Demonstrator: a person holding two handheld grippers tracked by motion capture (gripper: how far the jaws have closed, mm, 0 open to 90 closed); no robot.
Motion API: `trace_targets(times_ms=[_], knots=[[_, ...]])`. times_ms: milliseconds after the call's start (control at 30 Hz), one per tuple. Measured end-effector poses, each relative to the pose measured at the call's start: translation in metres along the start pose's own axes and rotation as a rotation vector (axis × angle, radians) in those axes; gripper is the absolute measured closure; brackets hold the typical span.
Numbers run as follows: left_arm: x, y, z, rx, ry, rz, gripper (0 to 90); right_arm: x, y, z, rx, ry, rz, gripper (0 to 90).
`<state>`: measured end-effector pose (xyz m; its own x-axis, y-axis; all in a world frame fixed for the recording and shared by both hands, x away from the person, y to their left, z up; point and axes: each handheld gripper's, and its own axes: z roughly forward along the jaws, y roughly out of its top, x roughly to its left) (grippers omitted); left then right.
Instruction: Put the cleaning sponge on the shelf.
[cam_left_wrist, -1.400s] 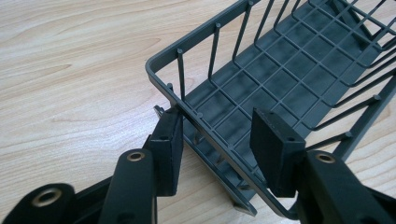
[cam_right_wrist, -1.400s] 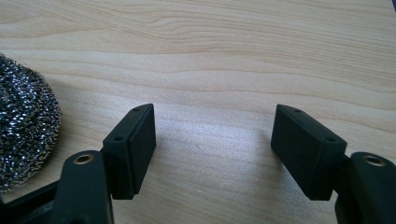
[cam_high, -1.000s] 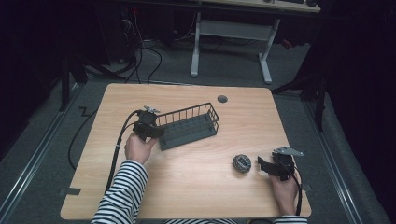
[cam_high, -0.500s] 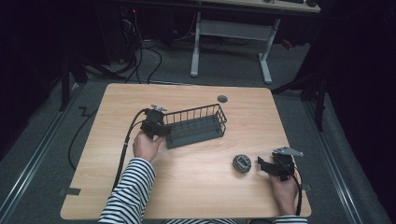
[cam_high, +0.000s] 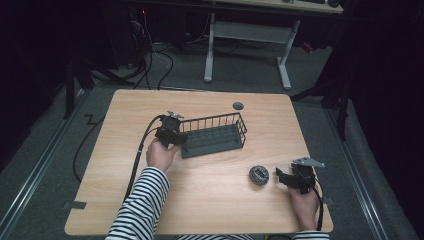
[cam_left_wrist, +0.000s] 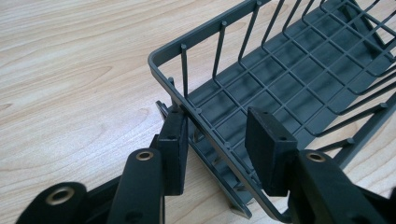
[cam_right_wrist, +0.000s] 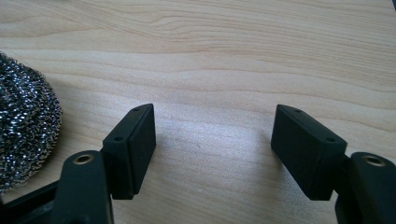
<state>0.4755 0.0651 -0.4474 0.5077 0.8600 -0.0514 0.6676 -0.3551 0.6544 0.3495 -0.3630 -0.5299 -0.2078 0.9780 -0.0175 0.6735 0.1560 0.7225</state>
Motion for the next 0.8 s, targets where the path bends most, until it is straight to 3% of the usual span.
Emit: trace_targets(times_ms=[267,400,800], knots=[[-0.003,0.0,0.002,-0.011,-0.021,0.015,61.7,0.0,0.0,0.0,0.0,0.0,0.0,31.2],[-0.012,0.002,0.006,-0.009,-0.033,0.043,62.4,0.0,0.0,0.0,0.0,0.0,0.0,31.2],[-0.025,0.004,0.012,-0.017,-0.076,0.069,62.6,0.0,0.0,0.0,0.0,0.0,0.0,31.1]])
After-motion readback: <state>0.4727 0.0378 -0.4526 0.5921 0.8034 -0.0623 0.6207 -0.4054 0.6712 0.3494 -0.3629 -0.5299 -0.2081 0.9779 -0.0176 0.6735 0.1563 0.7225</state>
